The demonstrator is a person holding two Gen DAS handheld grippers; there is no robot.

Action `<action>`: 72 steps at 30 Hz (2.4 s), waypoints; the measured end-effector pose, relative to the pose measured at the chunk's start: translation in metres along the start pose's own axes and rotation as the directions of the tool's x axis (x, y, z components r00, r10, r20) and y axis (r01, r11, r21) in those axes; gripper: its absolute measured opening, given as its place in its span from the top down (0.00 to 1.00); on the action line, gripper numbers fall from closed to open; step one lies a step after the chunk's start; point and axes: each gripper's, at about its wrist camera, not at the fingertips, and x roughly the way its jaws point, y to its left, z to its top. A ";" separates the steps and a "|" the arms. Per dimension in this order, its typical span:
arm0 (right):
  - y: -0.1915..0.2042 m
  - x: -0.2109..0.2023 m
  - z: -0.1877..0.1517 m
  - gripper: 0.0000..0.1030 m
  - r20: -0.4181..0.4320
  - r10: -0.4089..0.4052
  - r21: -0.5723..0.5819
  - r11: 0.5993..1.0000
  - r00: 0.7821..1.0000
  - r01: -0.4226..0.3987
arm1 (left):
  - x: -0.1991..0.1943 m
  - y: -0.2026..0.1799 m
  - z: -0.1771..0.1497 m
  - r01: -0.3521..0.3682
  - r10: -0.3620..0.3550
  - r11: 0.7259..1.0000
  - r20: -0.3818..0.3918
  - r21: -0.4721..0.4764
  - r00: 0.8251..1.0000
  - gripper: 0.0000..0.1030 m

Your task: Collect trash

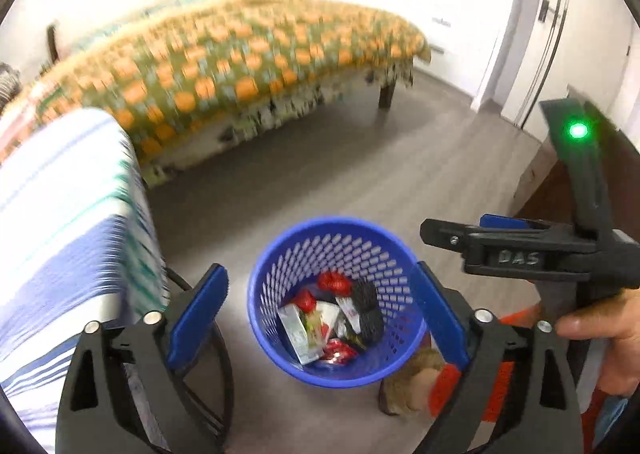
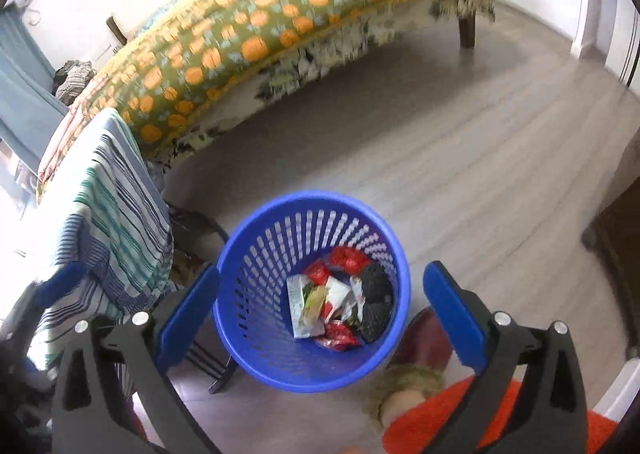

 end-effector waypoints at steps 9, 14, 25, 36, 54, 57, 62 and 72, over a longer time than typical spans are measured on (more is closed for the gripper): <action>0.029 -0.111 -0.030 0.04 0.332 -0.102 -0.030 0.992 0.938 0.119 | -0.086 -0.010 -0.020 -0.148 0.135 0.987 0.194 0.055 0.972 0.05; 0.024 -0.130 -0.036 0.04 0.327 -0.064 -0.006 0.998 0.943 0.070 | -0.097 0.002 -0.019 -0.102 0.109 0.993 0.147 -0.055 0.983 0.05; 0.043 -0.125 -0.061 0.04 0.214 -0.131 -0.044 0.989 0.968 0.144 | -0.078 0.012 -0.026 -0.128 0.126 0.989 -0.027 -0.078 0.992 0.05; 0.049 -0.111 -0.078 0.04 0.099 -0.144 -0.061 0.987 0.985 0.151 | -0.057 0.014 -0.032 -0.144 0.134 0.986 -0.120 -0.083 0.984 0.05; 0.059 -0.106 -0.087 0.04 0.068 -0.146 -0.101 0.983 0.987 0.152 | -0.054 0.013 -0.036 -0.156 0.145 0.985 -0.138 -0.078 0.980 0.05; 0.059 -0.105 -0.088 0.04 0.063 -0.143 -0.101 0.984 0.988 0.149 | -0.054 0.015 -0.039 -0.158 0.146 0.984 -0.143 -0.080 0.979 0.05; 0.058 -0.106 -0.087 0.04 0.057 -0.142 -0.101 0.984 0.988 0.147 | -0.053 0.015 -0.038 -0.159 0.146 0.984 -0.145 -0.080 0.979 0.05; 0.059 -0.102 -0.087 0.04 0.046 -0.139 -0.103 0.984 0.989 0.143 | -0.053 0.017 -0.040 -0.161 0.147 0.984 -0.150 -0.082 0.978 0.05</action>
